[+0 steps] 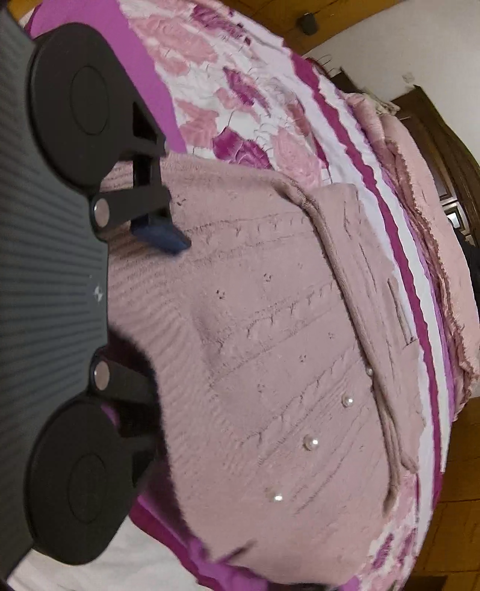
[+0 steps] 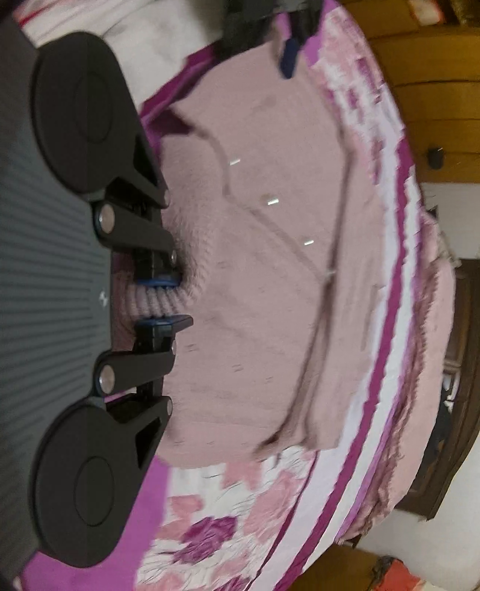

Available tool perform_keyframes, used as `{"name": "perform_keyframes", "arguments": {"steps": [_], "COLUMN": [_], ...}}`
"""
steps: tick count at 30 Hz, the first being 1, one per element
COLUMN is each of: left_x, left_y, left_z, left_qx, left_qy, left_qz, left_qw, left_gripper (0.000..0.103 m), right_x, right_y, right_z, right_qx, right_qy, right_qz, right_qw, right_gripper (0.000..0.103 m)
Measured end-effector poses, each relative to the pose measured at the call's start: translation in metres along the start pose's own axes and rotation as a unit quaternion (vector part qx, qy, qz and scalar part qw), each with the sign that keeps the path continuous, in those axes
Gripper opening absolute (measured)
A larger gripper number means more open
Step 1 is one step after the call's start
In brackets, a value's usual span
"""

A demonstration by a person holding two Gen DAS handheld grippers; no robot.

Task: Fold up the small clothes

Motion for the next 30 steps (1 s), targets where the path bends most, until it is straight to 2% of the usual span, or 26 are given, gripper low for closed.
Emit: {"name": "perform_keyframes", "arguments": {"steps": [1,3,6,9,15,30], "left_x": [0.001,0.003,0.006,0.014,0.035,0.037], "left_y": [-0.001,-0.003,-0.007,-0.015,-0.046,-0.094], "left_z": [0.002,-0.001,-0.007,-0.006,-0.009,-0.026], "left_qx": [0.001,0.011,0.037,0.042,0.042,0.063], "left_qy": [-0.003,-0.002,0.003,-0.002,-0.003,-0.011], "left_qz": [0.003,0.011,0.024,0.045,0.100,0.142], "left_qw": [1.0000,0.9999,0.9990,0.9981,0.9941,0.9879], "left_gripper": [0.043,0.017,0.010,0.008,0.007,0.006], "right_x": [0.002,0.004,0.006,0.012,0.026,0.020], "right_y": [0.003,0.003,-0.002,-0.012,-0.039,-0.075], "right_z": [-0.002,-0.003,0.007,0.017,0.022,0.025], "right_qx": [0.004,-0.001,-0.055,-0.097,-0.097,-0.095], "right_qy": [0.005,0.012,0.007,0.004,0.028,0.054], "right_qz": [0.004,0.012,0.021,0.036,0.083,0.125], "right_qw": [1.000,1.000,0.998,0.995,0.991,0.986], "right_gripper": [0.018,0.017,0.017,0.014,0.013,0.013]}}
Point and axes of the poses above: each gripper's, at about its wrist camera, not at the fingertips, and x roughly against the way its jaws point, z to its right, y to its underside, the point moved 4 cm from there along -x, roughly the way its jaws point, and after that the axes turned 7 degrees about y, right-handed, at the moved point
